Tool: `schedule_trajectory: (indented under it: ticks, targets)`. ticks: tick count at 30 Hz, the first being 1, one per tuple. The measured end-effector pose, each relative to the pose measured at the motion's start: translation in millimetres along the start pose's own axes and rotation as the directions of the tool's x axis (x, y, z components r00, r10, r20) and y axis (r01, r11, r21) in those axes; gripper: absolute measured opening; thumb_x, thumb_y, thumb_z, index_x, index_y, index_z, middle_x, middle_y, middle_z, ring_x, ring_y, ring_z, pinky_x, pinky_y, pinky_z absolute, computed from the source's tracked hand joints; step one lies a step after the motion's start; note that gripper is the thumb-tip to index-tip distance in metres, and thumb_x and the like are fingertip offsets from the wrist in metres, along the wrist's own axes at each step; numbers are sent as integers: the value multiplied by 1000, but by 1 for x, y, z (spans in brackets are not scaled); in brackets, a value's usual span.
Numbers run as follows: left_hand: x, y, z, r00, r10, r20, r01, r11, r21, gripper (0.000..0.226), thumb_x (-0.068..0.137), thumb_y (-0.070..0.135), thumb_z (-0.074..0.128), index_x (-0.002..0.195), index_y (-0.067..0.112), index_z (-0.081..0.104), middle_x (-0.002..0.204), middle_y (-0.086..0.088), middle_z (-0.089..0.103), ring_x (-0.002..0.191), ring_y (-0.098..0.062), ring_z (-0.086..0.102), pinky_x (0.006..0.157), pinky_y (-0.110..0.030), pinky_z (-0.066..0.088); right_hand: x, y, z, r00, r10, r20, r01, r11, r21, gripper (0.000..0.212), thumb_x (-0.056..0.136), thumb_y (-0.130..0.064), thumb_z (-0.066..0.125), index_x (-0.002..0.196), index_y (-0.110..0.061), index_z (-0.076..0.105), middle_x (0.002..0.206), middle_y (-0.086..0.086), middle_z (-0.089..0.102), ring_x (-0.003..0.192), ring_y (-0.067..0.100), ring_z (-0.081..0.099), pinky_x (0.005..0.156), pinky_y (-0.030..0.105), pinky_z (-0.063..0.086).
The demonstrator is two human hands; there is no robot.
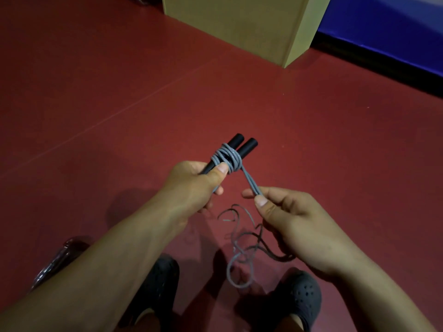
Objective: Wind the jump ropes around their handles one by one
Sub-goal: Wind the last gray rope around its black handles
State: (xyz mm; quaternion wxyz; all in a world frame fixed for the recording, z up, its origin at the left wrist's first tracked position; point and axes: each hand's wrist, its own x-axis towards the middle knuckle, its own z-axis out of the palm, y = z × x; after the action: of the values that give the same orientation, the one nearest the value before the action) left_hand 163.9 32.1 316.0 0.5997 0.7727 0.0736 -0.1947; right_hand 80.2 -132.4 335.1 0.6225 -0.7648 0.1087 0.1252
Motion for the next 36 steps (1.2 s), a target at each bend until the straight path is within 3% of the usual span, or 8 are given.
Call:
schedule_trajectory:
  ticks: [5,9,14,18,23,27,30,36]
  targets:
    - [-1,-4,-7,985,173,5,-167,942,290,33,94,30,64,65,14,64,44,11,54,35,0,40,40,-16,32,-5,0,-1,989,-132,-70,119,979,-168,25,96,-25,56,93,-5,70,36,-9,38,31,3,33,38,15,29]
    - [-4,-5,-13,978,154,143,-206,846,492,32,93,36,64,74,10,64,60,-3,62,51,-13,49,52,-26,34,-4,11,-1,937,-327,-121,242,859,-451,23,94,-32,58,86,-13,68,47,-9,42,43,4,36,45,20,28]
    - [-11,-4,-12,942,90,323,-255,816,519,25,92,35,65,75,17,64,62,0,66,49,-6,51,53,-23,36,-1,18,-3,836,-521,-171,304,700,-646,17,95,-34,52,88,-26,65,64,-16,53,64,0,51,57,12,35]
    - [-16,-1,-9,883,77,464,-317,825,467,27,92,35,66,67,28,59,57,9,62,48,-3,50,54,-22,38,4,21,-11,795,-568,-214,310,682,-662,20,96,-31,50,85,-22,63,73,-7,60,70,10,55,64,30,42]
    - [-21,4,-9,837,78,541,-369,811,454,20,90,37,67,78,22,62,59,9,58,53,-6,50,57,-28,41,7,22,-22,788,-550,-277,244,692,-679,18,93,-36,57,84,-26,69,71,-6,56,69,8,52,65,29,40]
    - [-26,5,-7,800,44,599,-381,808,449,20,90,39,68,84,21,65,60,8,55,53,-6,49,55,-26,40,8,19,-30,858,-388,-335,152,817,-557,8,80,-40,74,77,-34,71,74,-3,64,72,5,61,68,24,47]
    - [-28,5,-7,767,34,641,-375,834,405,17,90,39,69,85,23,65,61,7,58,55,-7,51,55,-25,42,8,11,-34,919,-156,-363,107,983,-152,31,60,-40,85,76,-17,73,69,5,68,59,12,66,53,31,53]
    - [-32,9,-5,706,42,707,-358,882,305,15,89,40,69,76,35,64,61,9,61,58,-6,54,59,-26,43,10,11,-45,964,27,-263,6,992,125,35,52,-32,81,79,-13,69,67,-3,62,62,13,53,60,28,40]
